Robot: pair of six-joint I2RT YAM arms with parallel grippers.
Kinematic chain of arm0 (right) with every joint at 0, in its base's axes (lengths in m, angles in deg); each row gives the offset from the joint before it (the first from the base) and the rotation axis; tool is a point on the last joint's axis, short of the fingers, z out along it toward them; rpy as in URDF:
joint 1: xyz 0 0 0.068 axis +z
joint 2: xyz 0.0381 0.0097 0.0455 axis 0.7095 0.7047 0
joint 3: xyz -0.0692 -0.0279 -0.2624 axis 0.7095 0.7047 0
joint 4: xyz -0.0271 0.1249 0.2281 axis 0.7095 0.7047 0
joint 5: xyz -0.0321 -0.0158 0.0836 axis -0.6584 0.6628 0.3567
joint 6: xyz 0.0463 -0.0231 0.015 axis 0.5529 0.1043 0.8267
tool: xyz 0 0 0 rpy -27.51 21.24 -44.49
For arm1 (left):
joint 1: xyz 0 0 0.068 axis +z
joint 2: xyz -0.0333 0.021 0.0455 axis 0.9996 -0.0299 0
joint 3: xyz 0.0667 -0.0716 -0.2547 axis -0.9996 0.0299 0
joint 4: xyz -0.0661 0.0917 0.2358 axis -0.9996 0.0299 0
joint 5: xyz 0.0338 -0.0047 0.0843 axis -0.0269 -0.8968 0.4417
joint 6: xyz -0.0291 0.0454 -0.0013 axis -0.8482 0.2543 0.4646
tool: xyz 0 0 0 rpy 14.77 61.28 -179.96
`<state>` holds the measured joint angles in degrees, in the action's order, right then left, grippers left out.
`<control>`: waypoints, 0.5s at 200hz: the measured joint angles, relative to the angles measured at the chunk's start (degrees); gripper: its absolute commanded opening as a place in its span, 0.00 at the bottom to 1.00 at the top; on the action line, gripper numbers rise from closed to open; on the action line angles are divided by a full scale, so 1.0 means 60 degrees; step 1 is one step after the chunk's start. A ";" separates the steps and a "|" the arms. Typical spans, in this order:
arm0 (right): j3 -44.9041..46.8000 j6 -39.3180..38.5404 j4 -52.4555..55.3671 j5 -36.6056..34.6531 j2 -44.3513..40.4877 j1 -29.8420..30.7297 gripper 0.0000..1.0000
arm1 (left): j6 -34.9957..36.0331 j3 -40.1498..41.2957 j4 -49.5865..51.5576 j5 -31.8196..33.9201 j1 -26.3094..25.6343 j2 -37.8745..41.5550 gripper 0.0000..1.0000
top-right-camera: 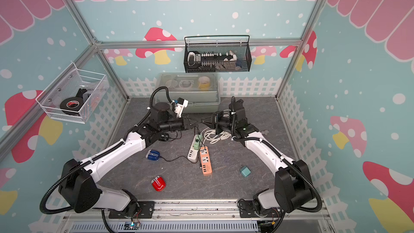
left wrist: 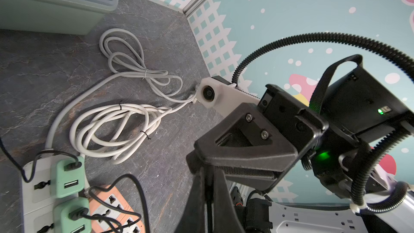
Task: Charge the electric shaver
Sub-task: Pick up the charging cable from the center of the board.
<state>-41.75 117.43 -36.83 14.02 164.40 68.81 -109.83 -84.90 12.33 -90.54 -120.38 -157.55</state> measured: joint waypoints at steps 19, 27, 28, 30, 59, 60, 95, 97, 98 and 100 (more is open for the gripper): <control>0.0011 0.0062 -0.0015 -0.0033 -0.0004 0.0000 0.04 | 0.0000 0.0000 -0.0022 -0.0047 0.0015 -0.0022 0.05; 0.0011 0.0080 -0.0015 -0.0044 -0.0004 0.0000 0.04 | -0.0004 0.0000 -0.0036 -0.0080 0.0022 -0.0036 0.10; 0.0011 0.0084 -0.0018 -0.0047 -0.0004 0.0000 0.04 | 0.0000 0.0000 -0.0036 -0.0080 0.0022 -0.0036 0.12; 0.0011 0.0091 -0.0015 -0.0055 -0.0004 0.0000 0.04 | -0.0004 0.0000 -0.0040 -0.0084 0.0025 -0.0036 0.14; 0.0011 0.0113 -0.0051 -0.0109 -0.0004 0.0000 0.04 | -0.0004 0.0000 0.0007 -0.0189 0.0025 -0.0087 0.22; 0.0011 0.0113 -0.0055 -0.0113 -0.0004 0.0000 0.04 | 0.0004 0.0000 0.0007 -0.0200 0.0025 -0.0091 0.22; 0.0011 0.0113 -0.0062 -0.0135 -0.0004 0.0000 0.04 | -0.0007 0.0000 0.0040 -0.0248 0.0025 -0.0127 0.11; 0.0011 0.0113 -0.0062 -0.0135 -0.0004 0.0000 0.04 | 0.0004 0.0000 0.0036 -0.0251 0.0025 -0.0127 0.11; 0.0011 0.0113 -0.0062 -0.0138 -0.0004 0.0000 0.04 | 0.0000 0.0000 0.0040 -0.0248 0.0025 -0.0127 0.11; 0.0011 0.0113 -0.0062 -0.0138 -0.0004 0.0000 0.04 | 0.0004 0.0000 0.0040 -0.0251 0.0025 -0.0127 0.10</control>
<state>-41.69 118.11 -37.20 13.19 164.38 68.81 -109.81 -84.90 12.57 -92.04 -120.23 -158.31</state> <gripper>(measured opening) 0.103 0.124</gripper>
